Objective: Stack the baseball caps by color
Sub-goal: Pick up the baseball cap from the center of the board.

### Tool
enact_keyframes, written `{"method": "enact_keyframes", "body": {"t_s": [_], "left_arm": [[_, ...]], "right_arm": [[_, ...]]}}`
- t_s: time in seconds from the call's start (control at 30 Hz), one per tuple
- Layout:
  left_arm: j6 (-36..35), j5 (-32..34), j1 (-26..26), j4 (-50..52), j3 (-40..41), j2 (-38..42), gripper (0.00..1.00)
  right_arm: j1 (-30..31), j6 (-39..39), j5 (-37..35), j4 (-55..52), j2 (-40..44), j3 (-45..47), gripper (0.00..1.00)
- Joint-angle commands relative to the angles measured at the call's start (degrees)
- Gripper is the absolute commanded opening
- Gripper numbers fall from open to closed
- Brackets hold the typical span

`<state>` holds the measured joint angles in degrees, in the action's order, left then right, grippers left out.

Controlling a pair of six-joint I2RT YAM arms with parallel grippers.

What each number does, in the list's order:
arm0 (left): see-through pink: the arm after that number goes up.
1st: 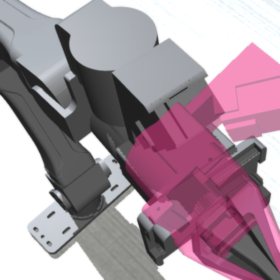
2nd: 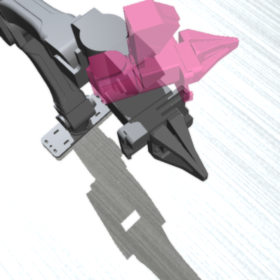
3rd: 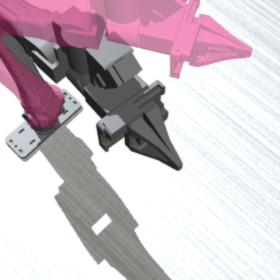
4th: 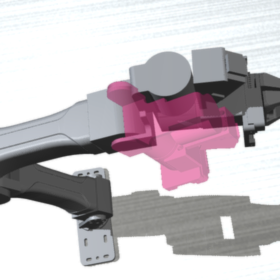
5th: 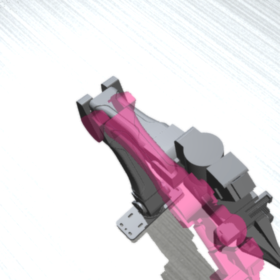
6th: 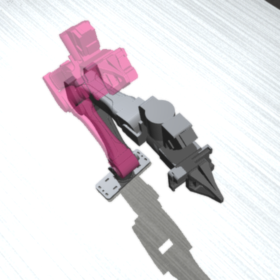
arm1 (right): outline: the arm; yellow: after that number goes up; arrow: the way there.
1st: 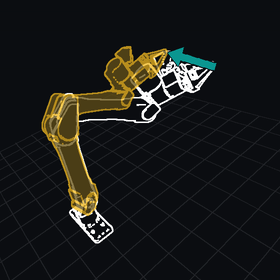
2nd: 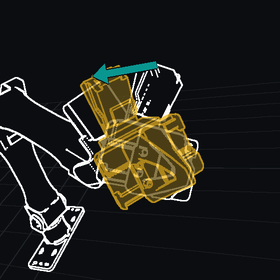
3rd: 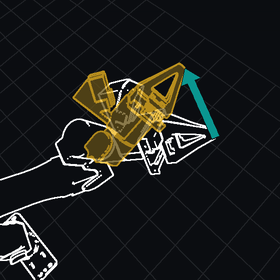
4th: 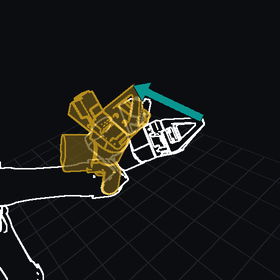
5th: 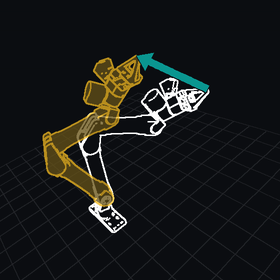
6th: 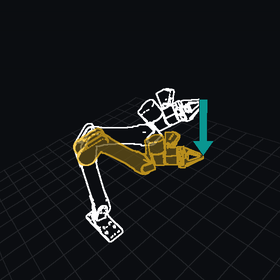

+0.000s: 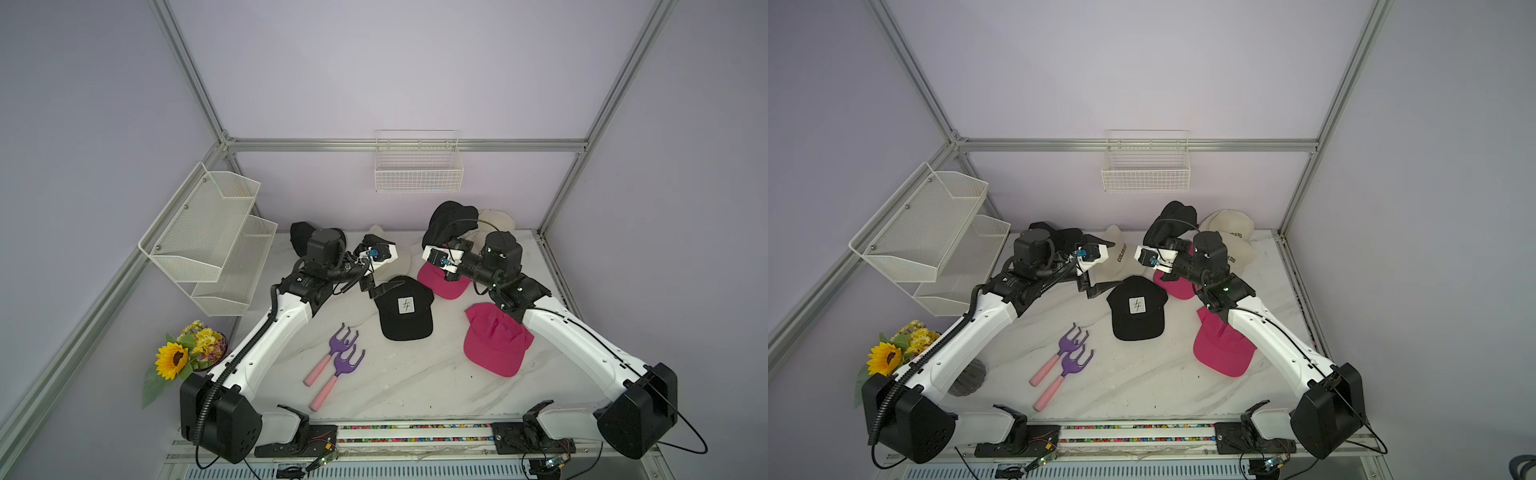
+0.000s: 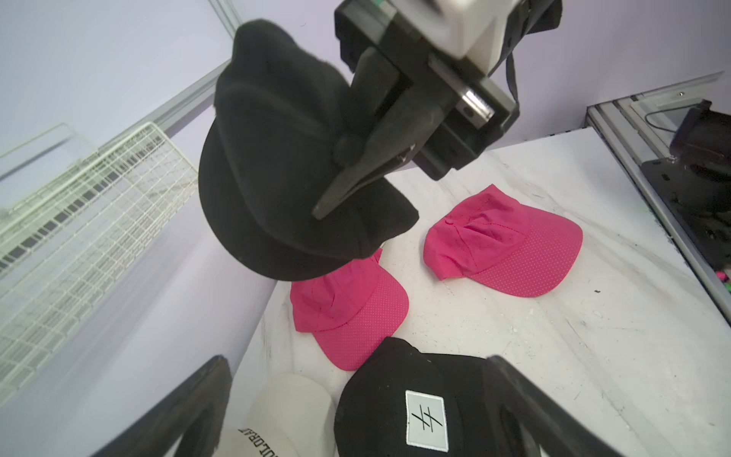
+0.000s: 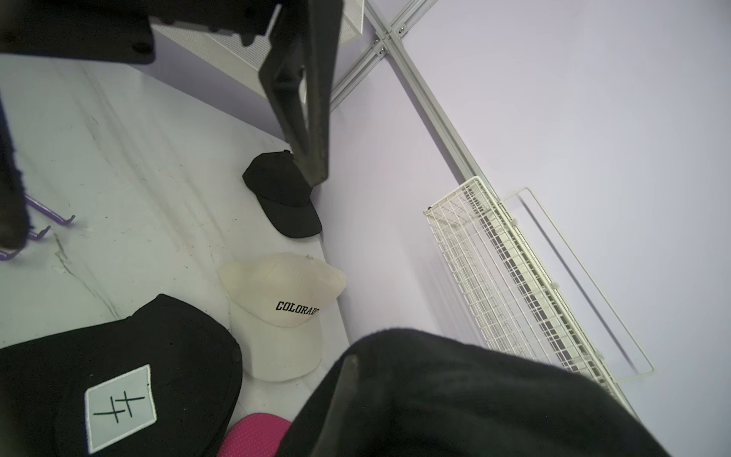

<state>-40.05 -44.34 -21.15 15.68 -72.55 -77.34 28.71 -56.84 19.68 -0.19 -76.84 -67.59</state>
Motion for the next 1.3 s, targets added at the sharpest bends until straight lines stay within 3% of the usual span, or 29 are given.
{"method": "enact_keyframes", "body": {"t_s": [0.0,0.13,0.3,0.43,0.57,0.7,0.9,1.07,1.17,1.27], "left_arm": [[-10.43,-1.1,-1.47,8.68,-2.93,-0.78,1.0],[-13.02,0.41,-1.95,8.59,-3.88,-1.5,1.0],[-15.41,0.66,-1.23,8.13,-3.62,0.41,1.0],[-13.34,0.71,0.19,7.38,-3.14,0.61,1.0],[-10.12,-0.19,1.26,2.72,-0.28,0.45,1.0],[-12.04,-1.98,1.45,5.31,-2.04,-0.8,1.0],[-15.95,-4.48,1.12,9.94,-6.1,-3.07,1.0],[-18.43,-4.31,0.49,12.09,-8.58,-4.88,1.0],[-19.0,-4.66,0.57,11.64,-8.24,-4.05,1.0],[-18.67,-5.01,0.67,9.98,-6.76,-1.62,1.0]], "right_arm": [[1.47,-5.53,-1.73,-2.27,0.23,-1.91,0.0],[3.3,-8.62,-0.31,-4.65,0.12,-2.38,0.0],[5.3,-8.29,-3.51,-3.66,0.46,2.12,0.0],[5.47,-4.49,0.59,-7.15,-1.41,5.85,0.0],[5.74,-2.66,-0.24,-11.35,-2.31,5.85,0.0],[5.74,-2.9,0.59,-9.31,1.13,7.46,0.0],[6.93,-7.09,-3.42,-11.2,2.15,4.45,0.0],[10.11,-15.51,-16.13,-6.98,7.65,3.25,0.0],[10.09,-17.47,-14.64,-5.42,10.17,2.36,0.0],[13.31,-17.29,-12.76,-18.91,2.64,-2.08,0.0]]}}
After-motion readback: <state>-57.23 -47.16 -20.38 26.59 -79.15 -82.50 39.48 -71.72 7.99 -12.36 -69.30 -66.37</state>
